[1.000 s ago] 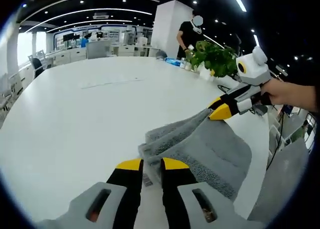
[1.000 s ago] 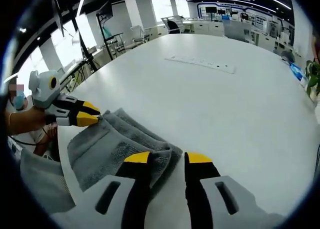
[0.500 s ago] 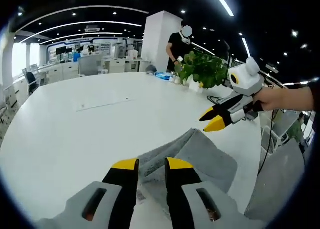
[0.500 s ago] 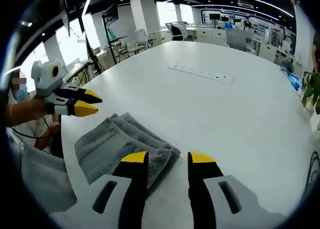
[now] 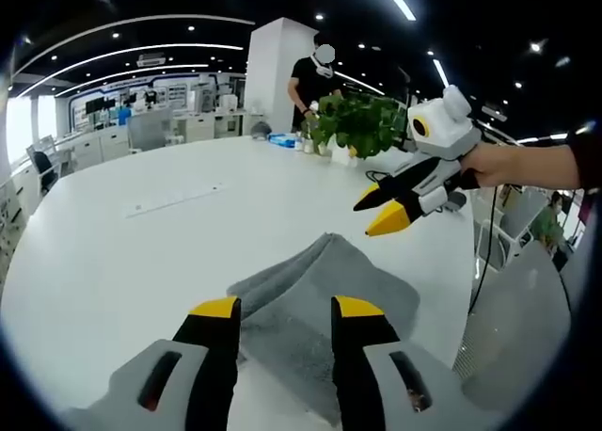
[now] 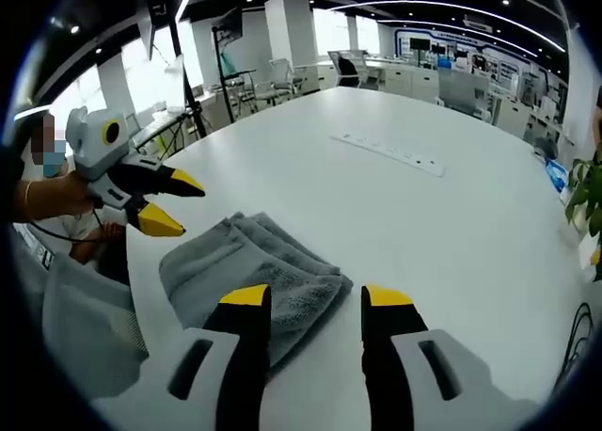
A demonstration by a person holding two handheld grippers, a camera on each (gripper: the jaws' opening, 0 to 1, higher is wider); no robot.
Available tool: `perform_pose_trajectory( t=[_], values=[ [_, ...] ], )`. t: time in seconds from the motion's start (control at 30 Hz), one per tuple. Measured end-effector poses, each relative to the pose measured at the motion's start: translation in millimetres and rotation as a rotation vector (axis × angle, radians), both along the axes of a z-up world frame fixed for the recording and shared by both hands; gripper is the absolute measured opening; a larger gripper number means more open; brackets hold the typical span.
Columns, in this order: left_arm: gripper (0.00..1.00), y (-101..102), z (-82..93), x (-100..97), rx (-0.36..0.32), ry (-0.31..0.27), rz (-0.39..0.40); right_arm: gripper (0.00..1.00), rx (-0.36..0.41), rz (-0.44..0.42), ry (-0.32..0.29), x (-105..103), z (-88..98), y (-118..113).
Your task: Fold the towel on the table until its edges align and the towel forms a compact rectangular stack.
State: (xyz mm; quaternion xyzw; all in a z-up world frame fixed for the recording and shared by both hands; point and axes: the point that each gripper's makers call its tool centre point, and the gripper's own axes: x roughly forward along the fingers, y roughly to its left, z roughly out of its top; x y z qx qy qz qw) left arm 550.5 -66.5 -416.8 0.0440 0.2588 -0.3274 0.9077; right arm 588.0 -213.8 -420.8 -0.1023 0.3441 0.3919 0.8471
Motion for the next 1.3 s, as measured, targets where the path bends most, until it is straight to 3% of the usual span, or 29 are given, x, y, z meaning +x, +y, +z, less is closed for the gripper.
perform_pose_trajectory(
  t=[0.3, 0.5, 0.87, 1.3],
  values=[
    [0.44, 3.3, -1.5, -13.1, 0.006, 0.012, 0.006, 0.4, 0.011, -0.002, -0.015, -10.7, 4.4, -2.8],
    [0.46, 5.3, -5.7, -32.2, 0.0, 0.028, 0.014, 0.4, 0.017, -0.005, -0.009, -20.2, 5.2, -7.8],
    [0.5, 5.8, -34.2, -63.1, 0.028, 0.104, -0.01, 0.42, 0.009, 0.003, 0.055, -59.6, -19.8, -10.7],
    [0.51, 2.7, -65.8, -79.7, 0.079, 0.205, -0.057, 0.45, -0.041, 0.054, 0.134, -101.3, -56.4, -4.9]
  ],
)
